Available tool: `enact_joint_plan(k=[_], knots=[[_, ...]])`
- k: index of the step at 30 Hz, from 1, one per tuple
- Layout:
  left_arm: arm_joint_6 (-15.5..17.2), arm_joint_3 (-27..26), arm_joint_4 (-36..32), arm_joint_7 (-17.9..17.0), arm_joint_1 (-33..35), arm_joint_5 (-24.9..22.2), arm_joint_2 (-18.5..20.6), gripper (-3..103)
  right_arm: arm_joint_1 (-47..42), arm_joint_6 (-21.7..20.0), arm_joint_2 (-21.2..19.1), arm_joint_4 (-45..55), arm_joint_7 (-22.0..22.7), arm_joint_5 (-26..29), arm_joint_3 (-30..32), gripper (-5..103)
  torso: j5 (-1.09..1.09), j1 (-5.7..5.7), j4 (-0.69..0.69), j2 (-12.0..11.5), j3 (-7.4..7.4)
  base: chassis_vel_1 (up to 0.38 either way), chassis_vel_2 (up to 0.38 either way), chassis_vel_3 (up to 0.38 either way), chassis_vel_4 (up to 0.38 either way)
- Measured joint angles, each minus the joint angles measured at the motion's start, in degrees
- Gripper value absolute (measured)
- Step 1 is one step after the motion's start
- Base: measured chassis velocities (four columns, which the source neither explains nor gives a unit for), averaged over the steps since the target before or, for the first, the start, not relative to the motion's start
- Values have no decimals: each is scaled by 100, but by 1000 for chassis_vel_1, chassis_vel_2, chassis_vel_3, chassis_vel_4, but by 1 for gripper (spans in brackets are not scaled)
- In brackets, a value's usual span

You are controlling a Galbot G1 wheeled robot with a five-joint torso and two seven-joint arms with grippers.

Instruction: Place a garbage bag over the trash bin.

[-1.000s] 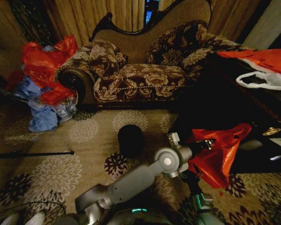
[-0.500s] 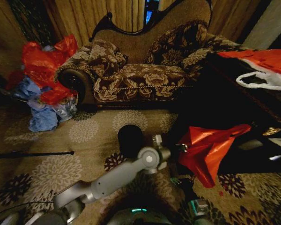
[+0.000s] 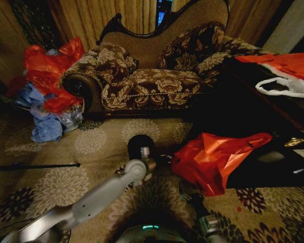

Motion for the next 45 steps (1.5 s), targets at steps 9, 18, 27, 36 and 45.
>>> enact_joint_plan(k=[9,18,27,36,45], knots=[[323,-1132,30,314,643,267,686,0,153,25,42,-189,-10,-3,-123,100,0,0,0,0,0,0,0,0,0],[139,-1605,-41,808,844,479,999,0,198,31,7,-94,14,34,-151,100,4,0,0,0,0,0,0,0,0],[116,-1094,-293,698,118,434,578,0,-144,-374,-564,941,180,832,-97,100,3,0,-3,0,0,0,0,0,0],[177,-673,-344,283,-391,112,426,0,481,-576,-909,913,306,1619,-910,90,4,0,1,0,0,0,0,0,0],[203,-352,-399,-14,-1016,-255,450,0,1164,-705,-1185,559,235,2108,-2049,57,5,0,0,0,0,0,0,0,0]])
